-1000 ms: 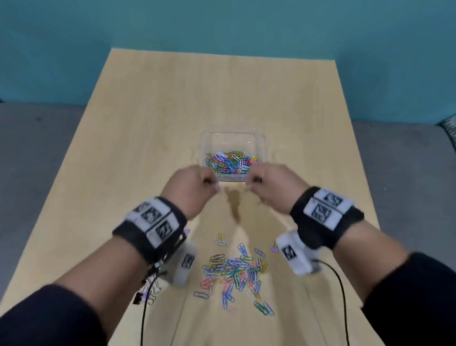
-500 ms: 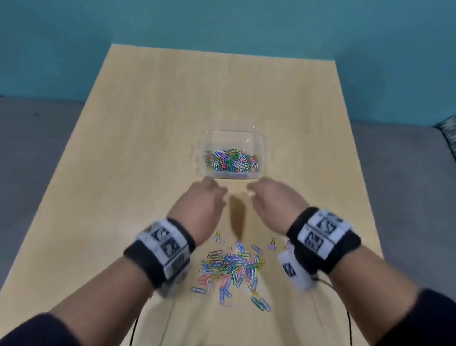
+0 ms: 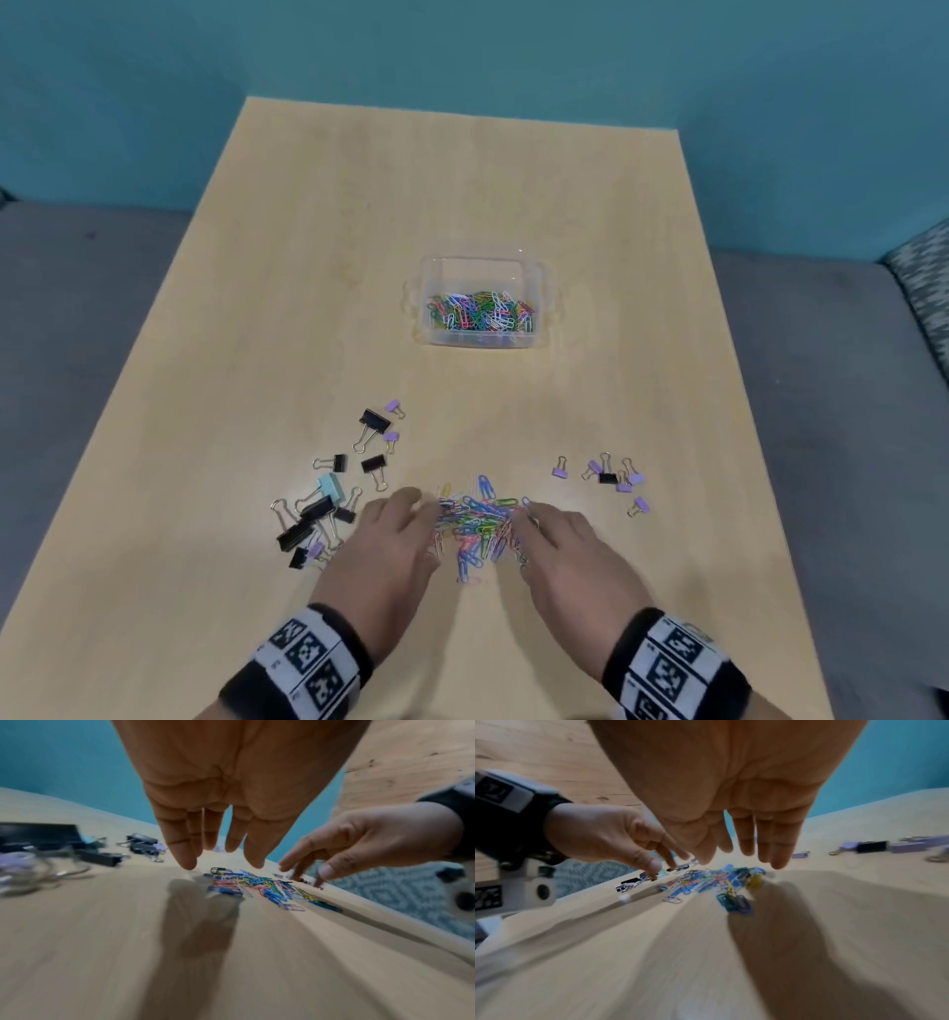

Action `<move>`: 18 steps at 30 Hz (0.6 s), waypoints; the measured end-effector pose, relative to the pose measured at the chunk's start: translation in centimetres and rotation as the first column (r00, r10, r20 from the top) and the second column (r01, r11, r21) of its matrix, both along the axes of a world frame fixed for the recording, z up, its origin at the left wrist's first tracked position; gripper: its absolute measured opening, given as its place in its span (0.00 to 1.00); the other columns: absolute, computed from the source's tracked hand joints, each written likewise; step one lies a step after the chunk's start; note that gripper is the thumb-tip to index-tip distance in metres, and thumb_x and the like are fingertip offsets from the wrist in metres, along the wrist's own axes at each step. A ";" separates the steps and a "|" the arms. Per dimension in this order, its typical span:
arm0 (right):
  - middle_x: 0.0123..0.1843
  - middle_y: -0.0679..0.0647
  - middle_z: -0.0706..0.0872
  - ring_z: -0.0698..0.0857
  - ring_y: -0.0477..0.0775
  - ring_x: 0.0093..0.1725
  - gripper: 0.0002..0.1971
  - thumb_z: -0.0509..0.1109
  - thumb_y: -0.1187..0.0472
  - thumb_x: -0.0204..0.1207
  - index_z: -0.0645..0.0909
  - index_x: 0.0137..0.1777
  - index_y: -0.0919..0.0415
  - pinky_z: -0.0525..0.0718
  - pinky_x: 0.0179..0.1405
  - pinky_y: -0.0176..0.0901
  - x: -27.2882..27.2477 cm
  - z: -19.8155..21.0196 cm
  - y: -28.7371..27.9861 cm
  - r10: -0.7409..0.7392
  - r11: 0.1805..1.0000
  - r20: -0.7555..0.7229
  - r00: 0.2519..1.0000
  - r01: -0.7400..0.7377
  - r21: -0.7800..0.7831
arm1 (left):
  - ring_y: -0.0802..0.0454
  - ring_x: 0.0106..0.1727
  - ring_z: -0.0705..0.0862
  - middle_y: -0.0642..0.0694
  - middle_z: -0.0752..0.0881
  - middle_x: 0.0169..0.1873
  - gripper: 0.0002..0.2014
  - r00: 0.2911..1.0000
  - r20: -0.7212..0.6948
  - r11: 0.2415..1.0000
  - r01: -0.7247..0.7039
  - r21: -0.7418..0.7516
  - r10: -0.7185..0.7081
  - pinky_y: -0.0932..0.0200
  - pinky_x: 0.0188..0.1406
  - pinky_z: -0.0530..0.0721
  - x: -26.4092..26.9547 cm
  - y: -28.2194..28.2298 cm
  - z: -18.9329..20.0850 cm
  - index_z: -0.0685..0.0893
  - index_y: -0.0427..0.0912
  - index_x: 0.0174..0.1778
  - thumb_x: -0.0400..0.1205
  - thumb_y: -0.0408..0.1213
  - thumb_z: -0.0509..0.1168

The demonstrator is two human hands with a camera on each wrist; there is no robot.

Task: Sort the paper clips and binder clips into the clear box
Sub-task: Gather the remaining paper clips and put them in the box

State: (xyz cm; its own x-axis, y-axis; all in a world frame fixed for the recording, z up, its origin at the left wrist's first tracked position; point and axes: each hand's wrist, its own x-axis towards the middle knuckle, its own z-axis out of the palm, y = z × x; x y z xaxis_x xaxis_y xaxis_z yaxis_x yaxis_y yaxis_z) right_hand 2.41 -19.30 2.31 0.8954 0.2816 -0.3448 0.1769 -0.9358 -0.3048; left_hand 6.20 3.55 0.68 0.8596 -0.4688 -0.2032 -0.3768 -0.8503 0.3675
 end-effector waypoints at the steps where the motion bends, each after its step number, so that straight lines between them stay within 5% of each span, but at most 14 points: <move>1: 0.64 0.50 0.77 0.80 0.56 0.55 0.33 0.73 0.55 0.66 0.69 0.73 0.52 0.85 0.44 0.43 -0.6 0.5 -0.2 -0.081 0.997 -0.030 0.996 0.080 -0.012 | 0.45 0.56 0.76 0.45 0.76 0.62 0.32 0.996 -0.051 0.998 -0.066 0.003 0.066 0.52 0.56 0.83 -0.6 0.4 0.1 0.74 0.45 0.69 0.69 0.43 0.74; 6: 0.71 0.48 0.61 0.69 0.56 0.64 0.40 0.65 0.46 0.76 0.45 0.81 0.43 0.79 0.51 0.43 -1.0 0.2 0.7 -0.190 0.982 -0.140 0.972 0.188 -0.029 | 0.47 0.63 0.66 0.49 0.64 0.69 0.41 0.980 -0.151 0.991 -0.121 0.050 0.127 0.54 0.62 0.77 -0.9 -0.8 0.0 0.60 0.49 0.79 0.72 0.49 0.71; 11: 0.70 0.52 0.63 0.69 0.57 0.63 0.28 0.65 0.54 0.79 0.60 0.76 0.48 0.80 0.51 0.47 2.3 -1.2 3.2 -0.198 0.980 -0.080 0.977 0.200 0.018 | 0.47 0.61 0.66 0.49 0.65 0.67 0.31 0.979 -0.119 0.986 -0.160 0.047 0.164 0.56 0.58 0.75 1.2 -3.9 -0.3 0.63 0.51 0.76 0.78 0.49 0.67; 18: 0.57 0.56 0.70 0.72 0.57 0.49 0.18 0.60 0.74 0.68 0.72 0.56 0.57 0.80 0.43 0.51 5.2 -1.5 3.8 -0.128 0.992 -0.061 0.990 0.128 0.008 | 0.50 0.46 0.66 0.47 0.72 0.54 0.12 0.989 -0.070 0.988 -0.123 0.093 0.130 0.59 0.42 0.68 3.2 -5.3 -0.7 0.76 0.47 0.57 0.79 0.31 0.60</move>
